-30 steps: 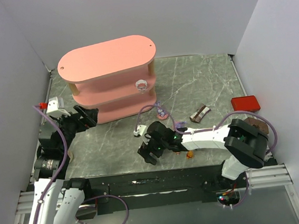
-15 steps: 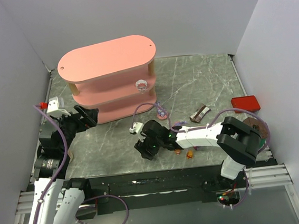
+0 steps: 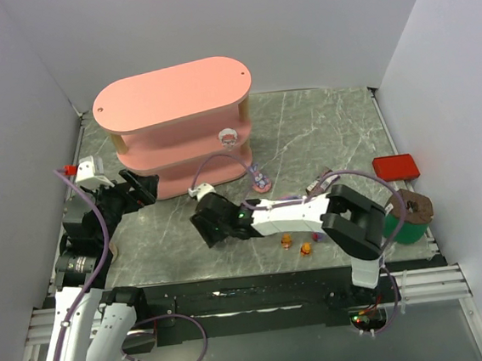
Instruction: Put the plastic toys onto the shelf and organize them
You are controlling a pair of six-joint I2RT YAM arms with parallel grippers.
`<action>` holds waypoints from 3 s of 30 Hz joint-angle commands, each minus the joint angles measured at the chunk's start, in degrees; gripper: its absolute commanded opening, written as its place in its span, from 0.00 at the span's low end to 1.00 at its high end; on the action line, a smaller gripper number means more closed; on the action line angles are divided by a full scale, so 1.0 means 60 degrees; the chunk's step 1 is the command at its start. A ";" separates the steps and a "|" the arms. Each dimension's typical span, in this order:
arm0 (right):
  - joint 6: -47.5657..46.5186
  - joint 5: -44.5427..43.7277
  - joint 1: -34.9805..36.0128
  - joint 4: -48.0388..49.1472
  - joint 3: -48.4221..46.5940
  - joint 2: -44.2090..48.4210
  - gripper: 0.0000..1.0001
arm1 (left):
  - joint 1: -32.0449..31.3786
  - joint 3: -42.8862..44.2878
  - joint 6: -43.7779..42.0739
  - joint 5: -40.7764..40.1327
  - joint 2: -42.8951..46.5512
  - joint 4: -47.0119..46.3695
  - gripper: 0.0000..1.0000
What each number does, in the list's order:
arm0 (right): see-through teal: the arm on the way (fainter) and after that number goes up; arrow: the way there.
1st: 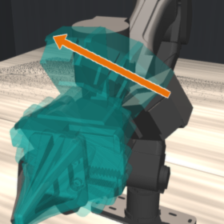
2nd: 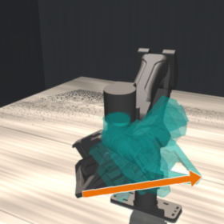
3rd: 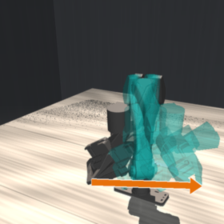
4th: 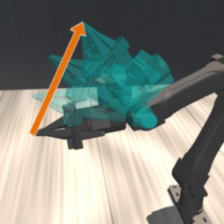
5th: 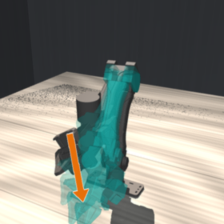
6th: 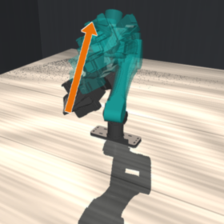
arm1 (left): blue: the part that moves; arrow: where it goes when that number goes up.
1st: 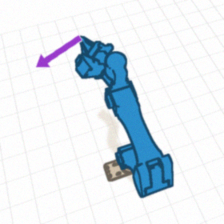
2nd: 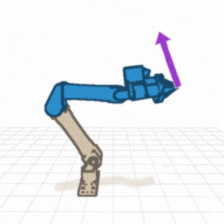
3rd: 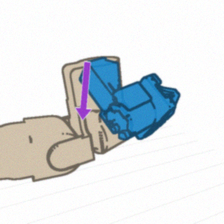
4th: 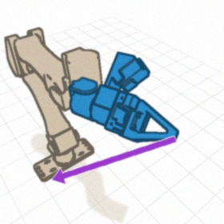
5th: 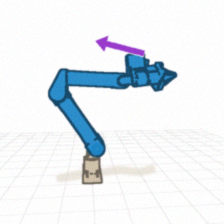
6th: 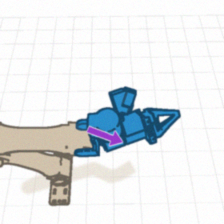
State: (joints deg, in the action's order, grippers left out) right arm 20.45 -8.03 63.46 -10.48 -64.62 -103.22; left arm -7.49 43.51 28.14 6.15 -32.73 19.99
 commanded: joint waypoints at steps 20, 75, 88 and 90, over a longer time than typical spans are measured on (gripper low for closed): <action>0.1852 -0.1138 0.0263 -0.1434 -0.2180 -0.1519 0.92 | 0.0017 0.0117 -0.0017 -0.0059 0.0138 -0.0123 0.96; -0.0551 -0.3436 0.0102 0.0121 -0.2733 0.1031 0.35 | 0.0017 0.0117 -0.0017 -0.0220 0.0196 -0.0079 0.96; -0.0815 -0.3393 -0.0865 0.0150 -0.4610 0.0315 0.35 | 0.0017 0.0117 -0.0017 -0.0220 0.0211 -0.0079 0.96; -0.0946 -0.3349 -0.0952 0.0092 -0.4945 0.0139 0.35 | 0.0017 0.0117 -0.0003 -0.0205 0.0196 -0.0094 0.96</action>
State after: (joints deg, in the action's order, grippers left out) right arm 16.53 -27.03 58.70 -10.79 -88.90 -100.51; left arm -7.49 43.51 28.14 5.10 -32.05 20.03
